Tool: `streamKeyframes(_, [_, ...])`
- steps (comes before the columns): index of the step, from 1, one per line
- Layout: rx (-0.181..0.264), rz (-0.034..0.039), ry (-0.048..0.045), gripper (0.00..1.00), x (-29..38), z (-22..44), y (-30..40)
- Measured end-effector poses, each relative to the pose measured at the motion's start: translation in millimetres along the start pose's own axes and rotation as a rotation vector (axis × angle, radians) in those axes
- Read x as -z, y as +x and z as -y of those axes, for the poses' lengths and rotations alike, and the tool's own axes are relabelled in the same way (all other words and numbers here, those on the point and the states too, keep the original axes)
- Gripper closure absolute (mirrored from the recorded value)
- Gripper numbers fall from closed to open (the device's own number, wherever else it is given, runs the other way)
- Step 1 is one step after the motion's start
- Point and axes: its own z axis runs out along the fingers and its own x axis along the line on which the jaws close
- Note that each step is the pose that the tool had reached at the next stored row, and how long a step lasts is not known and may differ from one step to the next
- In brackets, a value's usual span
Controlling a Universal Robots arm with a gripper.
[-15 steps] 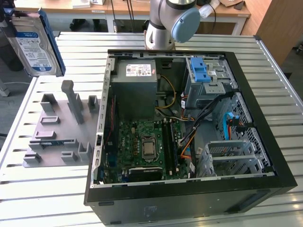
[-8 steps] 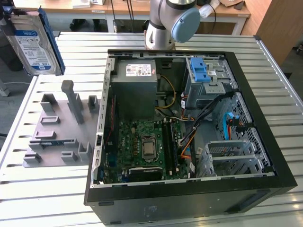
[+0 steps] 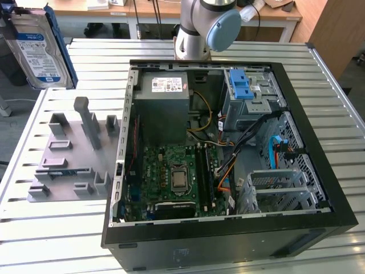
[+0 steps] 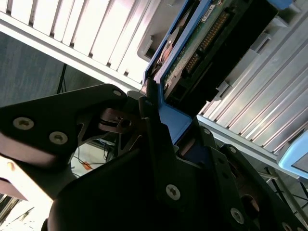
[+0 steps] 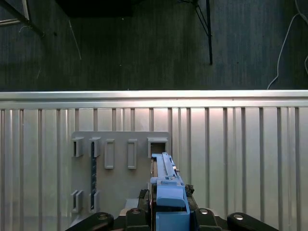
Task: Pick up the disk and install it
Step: 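Pick up the disk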
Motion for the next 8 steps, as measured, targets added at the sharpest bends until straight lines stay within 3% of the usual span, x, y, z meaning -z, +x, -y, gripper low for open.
streamKeyframes(8, [0.000,0.0000,0.0000,0.64,5.2,0.0,-0.1])
